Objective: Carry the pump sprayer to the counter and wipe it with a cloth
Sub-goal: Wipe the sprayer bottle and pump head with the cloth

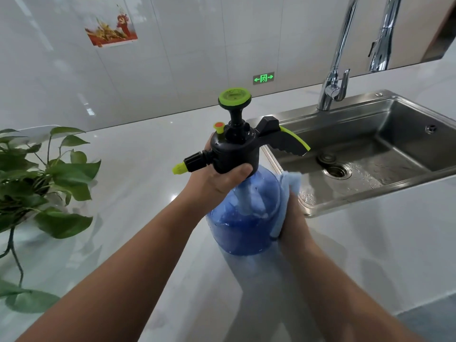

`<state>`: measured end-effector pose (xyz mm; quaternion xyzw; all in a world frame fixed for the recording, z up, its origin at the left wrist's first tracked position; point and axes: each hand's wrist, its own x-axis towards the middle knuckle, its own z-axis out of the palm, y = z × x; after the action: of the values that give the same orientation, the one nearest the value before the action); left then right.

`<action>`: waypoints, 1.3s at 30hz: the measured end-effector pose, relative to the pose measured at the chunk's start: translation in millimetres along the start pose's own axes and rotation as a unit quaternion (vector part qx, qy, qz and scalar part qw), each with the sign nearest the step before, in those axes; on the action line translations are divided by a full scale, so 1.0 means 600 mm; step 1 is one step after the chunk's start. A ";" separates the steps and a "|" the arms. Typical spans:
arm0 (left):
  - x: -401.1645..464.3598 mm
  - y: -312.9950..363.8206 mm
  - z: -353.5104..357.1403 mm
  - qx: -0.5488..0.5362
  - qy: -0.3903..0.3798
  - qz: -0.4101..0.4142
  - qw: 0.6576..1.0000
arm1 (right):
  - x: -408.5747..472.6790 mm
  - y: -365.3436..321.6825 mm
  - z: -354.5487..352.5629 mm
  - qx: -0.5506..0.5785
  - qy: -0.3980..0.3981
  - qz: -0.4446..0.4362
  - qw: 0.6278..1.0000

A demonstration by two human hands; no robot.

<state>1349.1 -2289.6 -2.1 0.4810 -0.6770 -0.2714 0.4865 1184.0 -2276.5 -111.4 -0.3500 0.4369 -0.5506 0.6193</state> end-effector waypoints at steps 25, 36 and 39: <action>0.009 -0.005 -0.022 -0.054 -0.154 -0.009 0.987 | 0.063 -0.147 0.030 -0.283 -0.058 -0.015 0.957; 0.016 -0.006 -0.034 -0.022 -0.133 0.105 0.985 | -0.100 -0.036 0.034 -0.385 -0.018 -0.412 0.826; 0.011 -0.015 -0.039 -0.012 -0.076 0.097 0.992 | -0.102 -0.038 0.046 -0.435 -0.006 -0.424 0.794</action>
<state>1373.8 -2297.0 1.7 0.3855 -0.7521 -0.2668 0.4632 1200.0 -2220.7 -70.7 -0.7359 0.4346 -0.5076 0.1090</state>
